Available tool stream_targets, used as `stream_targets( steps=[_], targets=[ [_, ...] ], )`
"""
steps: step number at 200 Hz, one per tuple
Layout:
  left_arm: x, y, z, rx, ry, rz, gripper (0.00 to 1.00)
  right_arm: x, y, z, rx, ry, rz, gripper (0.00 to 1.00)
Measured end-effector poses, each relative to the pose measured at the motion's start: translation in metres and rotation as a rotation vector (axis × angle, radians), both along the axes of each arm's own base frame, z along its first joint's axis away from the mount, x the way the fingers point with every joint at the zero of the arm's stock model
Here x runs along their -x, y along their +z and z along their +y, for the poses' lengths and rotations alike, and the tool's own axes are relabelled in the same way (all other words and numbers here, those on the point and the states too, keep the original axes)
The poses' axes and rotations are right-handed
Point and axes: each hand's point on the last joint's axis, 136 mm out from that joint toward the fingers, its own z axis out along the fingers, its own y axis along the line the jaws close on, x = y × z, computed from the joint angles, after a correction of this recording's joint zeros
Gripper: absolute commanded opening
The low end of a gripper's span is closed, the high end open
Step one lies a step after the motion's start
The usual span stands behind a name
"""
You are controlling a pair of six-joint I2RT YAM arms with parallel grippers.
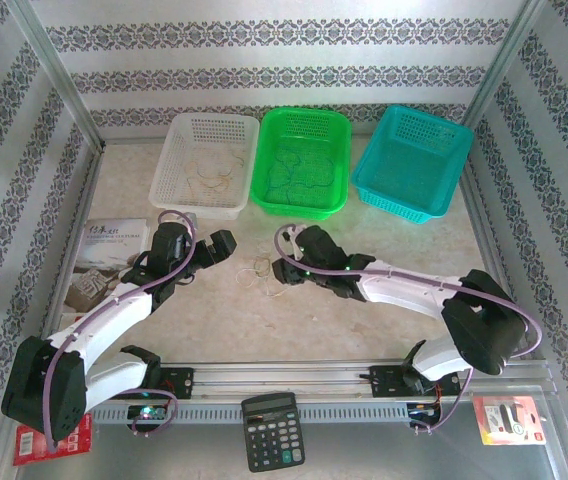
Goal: Untangle the cables
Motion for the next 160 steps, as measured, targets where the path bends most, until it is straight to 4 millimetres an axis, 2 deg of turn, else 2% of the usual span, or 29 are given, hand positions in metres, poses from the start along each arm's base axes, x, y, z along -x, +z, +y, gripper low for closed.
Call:
stream_targets(
  steps=[27, 62, 110, 136, 160],
  targets=[
    [0.000, 0.000, 0.000, 0.002, 0.003, 0.001, 1.00, -0.025, 0.009, 0.009, 0.018, -0.032, -0.034, 0.51],
    [0.000, 0.002, 0.000, 0.008, 0.006, -0.002, 1.00, -0.050, -0.015, 0.014, 0.085, -0.083, -0.018, 0.50],
    [0.000, 0.006, 0.000, 0.013, 0.007, -0.013, 1.00, -0.065, -0.050, 0.011, 0.143, -0.143, 0.030, 0.47],
    [0.000, 0.006, 0.000, 0.016, 0.008, -0.012, 1.00, -0.071, -0.051, 0.005, 0.143, -0.174, 0.029, 0.47],
    [0.000, 0.006, 0.000, 0.016, 0.008, -0.012, 1.00, -0.073, -0.050, -0.012, 0.149, -0.213, 0.020, 0.48]
  ],
)
